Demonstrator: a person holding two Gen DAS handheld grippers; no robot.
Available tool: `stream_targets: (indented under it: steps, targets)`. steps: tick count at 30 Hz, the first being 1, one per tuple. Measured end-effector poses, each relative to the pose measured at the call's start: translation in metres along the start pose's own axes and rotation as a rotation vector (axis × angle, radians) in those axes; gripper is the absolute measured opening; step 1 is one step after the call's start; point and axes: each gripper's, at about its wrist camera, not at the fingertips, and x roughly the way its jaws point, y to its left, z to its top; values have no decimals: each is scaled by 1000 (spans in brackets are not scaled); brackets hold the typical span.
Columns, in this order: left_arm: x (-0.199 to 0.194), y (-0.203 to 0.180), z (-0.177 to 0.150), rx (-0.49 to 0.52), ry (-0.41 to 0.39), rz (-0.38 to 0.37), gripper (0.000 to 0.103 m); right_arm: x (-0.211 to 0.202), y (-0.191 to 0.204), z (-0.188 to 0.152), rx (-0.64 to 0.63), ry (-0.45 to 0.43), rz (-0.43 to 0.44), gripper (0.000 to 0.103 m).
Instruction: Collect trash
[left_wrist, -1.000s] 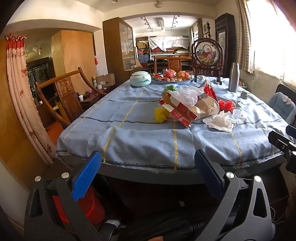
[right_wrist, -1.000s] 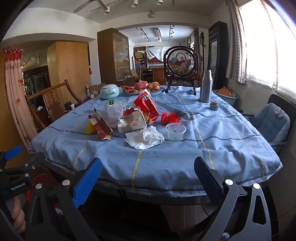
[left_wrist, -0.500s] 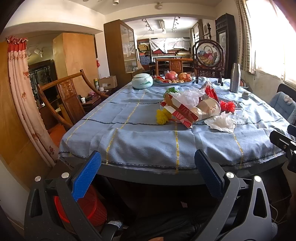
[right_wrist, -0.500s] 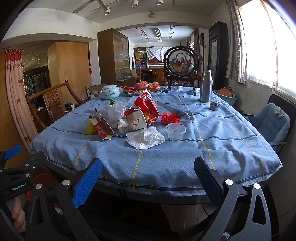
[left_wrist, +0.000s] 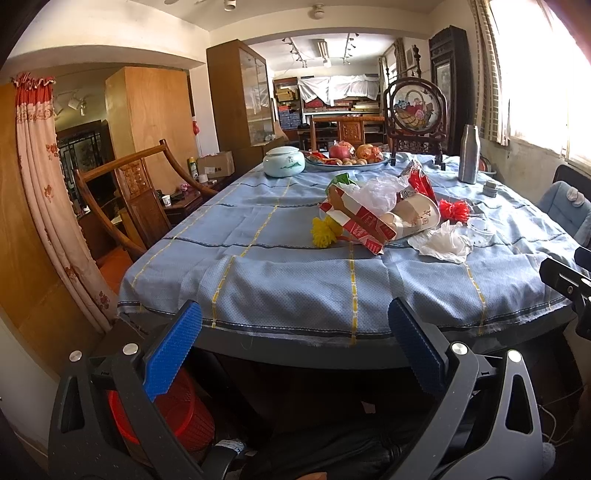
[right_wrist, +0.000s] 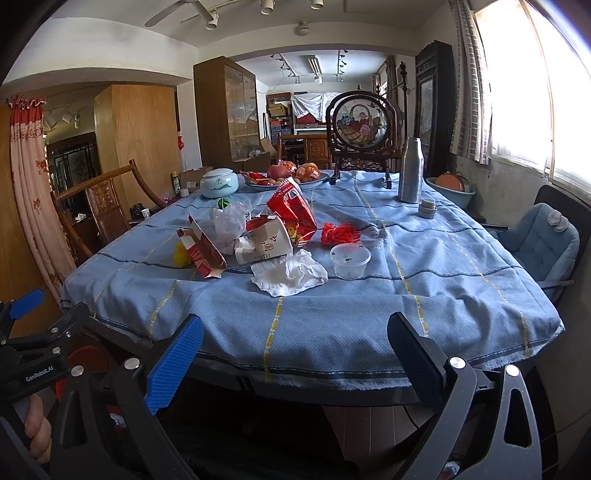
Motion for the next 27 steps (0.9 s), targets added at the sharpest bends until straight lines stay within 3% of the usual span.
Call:
stream_targets:
  steps: [27]
  targets:
    - [2,-4,-4,11,-5,4,96,0,-1,0,3,5,7,98]
